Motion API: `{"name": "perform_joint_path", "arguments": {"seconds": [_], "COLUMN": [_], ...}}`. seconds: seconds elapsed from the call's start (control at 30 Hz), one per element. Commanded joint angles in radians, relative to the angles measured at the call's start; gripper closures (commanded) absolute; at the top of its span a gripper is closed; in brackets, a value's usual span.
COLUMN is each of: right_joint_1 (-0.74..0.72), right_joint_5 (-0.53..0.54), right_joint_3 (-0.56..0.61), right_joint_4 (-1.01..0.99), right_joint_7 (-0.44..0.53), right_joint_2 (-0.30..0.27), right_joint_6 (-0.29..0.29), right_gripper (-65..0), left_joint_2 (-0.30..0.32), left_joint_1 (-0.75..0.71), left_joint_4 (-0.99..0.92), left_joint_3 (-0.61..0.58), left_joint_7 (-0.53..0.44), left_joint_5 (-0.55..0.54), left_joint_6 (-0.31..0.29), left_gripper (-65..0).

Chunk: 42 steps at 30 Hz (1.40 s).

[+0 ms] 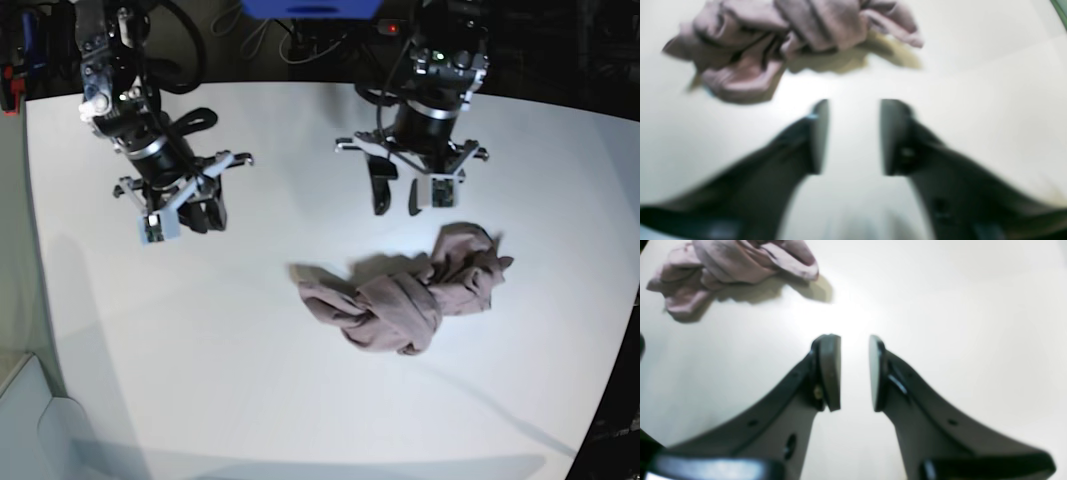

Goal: Layout the t-shirt on the table in an organized manner, then fold the t-shirt properly
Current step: 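Move both grippers out over the table toward the mauve t-shirt, then grasp the bunched t-shirt with the left gripper and drag it aside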

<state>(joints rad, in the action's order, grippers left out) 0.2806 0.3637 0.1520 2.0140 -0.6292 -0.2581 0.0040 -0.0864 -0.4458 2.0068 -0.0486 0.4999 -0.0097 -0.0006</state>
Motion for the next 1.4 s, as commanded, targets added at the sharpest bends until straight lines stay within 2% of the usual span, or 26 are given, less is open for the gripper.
{"name": "perform_joint_path", "arguments": {"seconds": [0.0, 0.07, 0.1, 0.23, 0.47, 0.7, 1.37], "right_joint_1": [-0.002, 0.01, 0.012, 0.019, 0.027, 0.027, 0.03], "right_joint_5": [-0.001, -0.001, -0.001, -0.002, -0.002, -0.002, -0.002], "right_joint_3": [-0.004, -0.005, -0.005, -0.005, -0.012, -0.033, -0.033], "right_joint_4": [0.015, 0.015, 0.015, 0.014, -0.006, -0.006, -0.02], "right_joint_7": [0.024, 0.024, 0.024, 0.024, 0.024, 0.024, 0.024], "right_joint_2": [-0.01, -0.014, -0.014, -0.016, -0.016, -0.016, -0.016], "right_joint_6": [0.001, 0.001, 0.001, 0.001, 0.001, 0.001, 0.001], "right_gripper": [-15.9, -15.9, -15.9, -15.9, -15.9, -15.9, -15.9], "left_joint_2": [-0.005, -0.003, -0.002, 0.0, -0.02, -0.014, -0.017], "left_joint_1": [0.025, 0.063, 0.087, 0.184, 0.368, 0.482, 0.689], "left_joint_4": [0.019, 0.016, 0.013, 0.006, -0.154, -0.34, -0.705], "left_joint_3": [-0.001, 0.005, 0.006, 0.02, 0.16, 0.27, 0.266], "left_joint_7": [-0.019, -0.017, -0.017, -0.016, 0.026, 0.027, 0.016], "left_joint_5": [0.001, 0.001, 0.001, 0.001, -0.008, -0.148, -0.154], "left_joint_6": [-0.003, -0.003, 0.0, 0.004, 0.0, -0.003, -0.005], "left_gripper": [-32.8, -41.4, -43.4, -43.5, -43.5, -43.6, -43.6]}}
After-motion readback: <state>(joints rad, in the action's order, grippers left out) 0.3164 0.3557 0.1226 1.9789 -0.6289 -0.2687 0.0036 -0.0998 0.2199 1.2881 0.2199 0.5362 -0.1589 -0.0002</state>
